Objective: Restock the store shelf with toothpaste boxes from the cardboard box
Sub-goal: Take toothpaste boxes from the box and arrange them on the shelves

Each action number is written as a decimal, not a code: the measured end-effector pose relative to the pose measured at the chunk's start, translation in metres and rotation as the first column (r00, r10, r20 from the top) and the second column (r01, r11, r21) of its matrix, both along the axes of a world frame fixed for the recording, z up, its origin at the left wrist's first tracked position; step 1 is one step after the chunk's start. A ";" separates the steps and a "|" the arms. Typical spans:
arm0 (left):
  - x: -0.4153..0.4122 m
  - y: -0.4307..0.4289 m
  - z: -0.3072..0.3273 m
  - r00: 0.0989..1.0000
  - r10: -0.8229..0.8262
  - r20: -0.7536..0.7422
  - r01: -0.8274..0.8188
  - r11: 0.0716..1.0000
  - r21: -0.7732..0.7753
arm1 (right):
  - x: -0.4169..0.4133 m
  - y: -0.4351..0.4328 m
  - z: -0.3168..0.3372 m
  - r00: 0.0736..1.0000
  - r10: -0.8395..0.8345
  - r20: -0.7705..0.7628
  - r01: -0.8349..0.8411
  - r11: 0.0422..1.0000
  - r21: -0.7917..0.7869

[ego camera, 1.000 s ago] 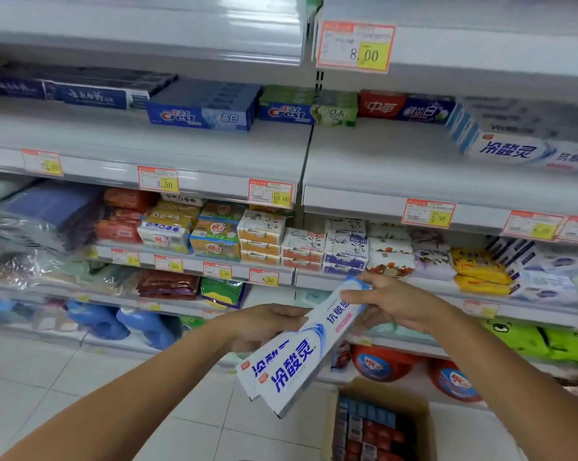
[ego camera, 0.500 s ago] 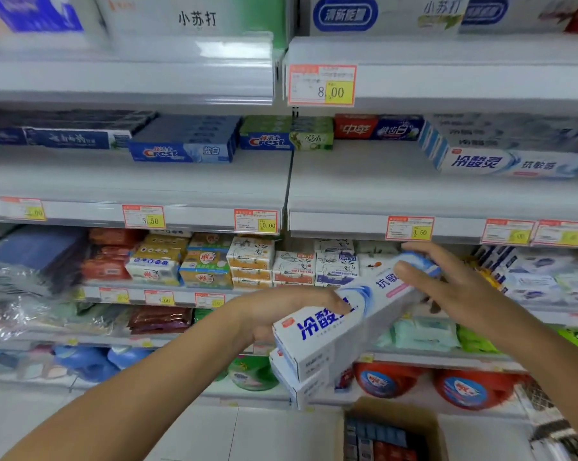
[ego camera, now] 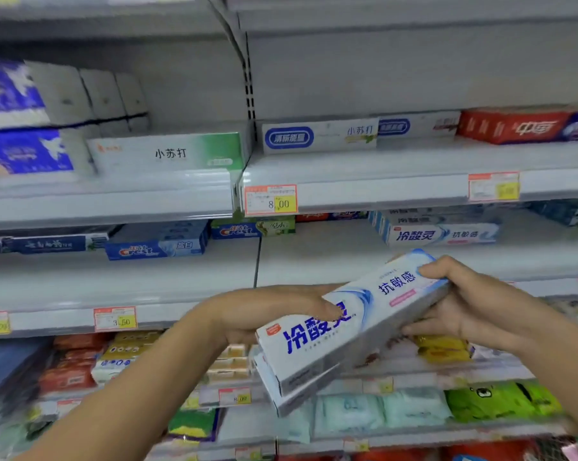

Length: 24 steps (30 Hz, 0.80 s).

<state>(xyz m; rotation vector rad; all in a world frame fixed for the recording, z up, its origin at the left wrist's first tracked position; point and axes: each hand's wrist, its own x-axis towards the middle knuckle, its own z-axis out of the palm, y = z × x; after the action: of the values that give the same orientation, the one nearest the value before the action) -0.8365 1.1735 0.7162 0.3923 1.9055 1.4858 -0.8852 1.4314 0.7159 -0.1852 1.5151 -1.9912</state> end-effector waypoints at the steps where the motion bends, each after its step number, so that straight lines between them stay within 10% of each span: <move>1: -0.002 -0.001 0.010 0.999 -0.007 -0.035 0.007 1.000 0.018 | 0.000 0.006 0.011 0.999 -0.030 -0.014 0.030 0.999 -0.013; 13: -0.007 0.016 0.068 0.944 0.319 -0.088 -0.285 0.918 0.277 | 0.004 0.056 0.087 0.931 -0.323 -0.168 0.286 0.934 -0.213; 24: -0.021 0.115 0.076 0.605 0.734 -0.309 -0.574 0.671 0.470 | -0.022 0.065 0.091 0.685 -0.582 -0.439 0.517 0.812 -0.270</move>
<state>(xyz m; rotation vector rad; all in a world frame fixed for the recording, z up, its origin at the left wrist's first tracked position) -0.8575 1.2885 0.7925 0.1907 2.3453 2.4182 -0.9076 1.4964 0.8074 -0.3607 1.9425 -2.6828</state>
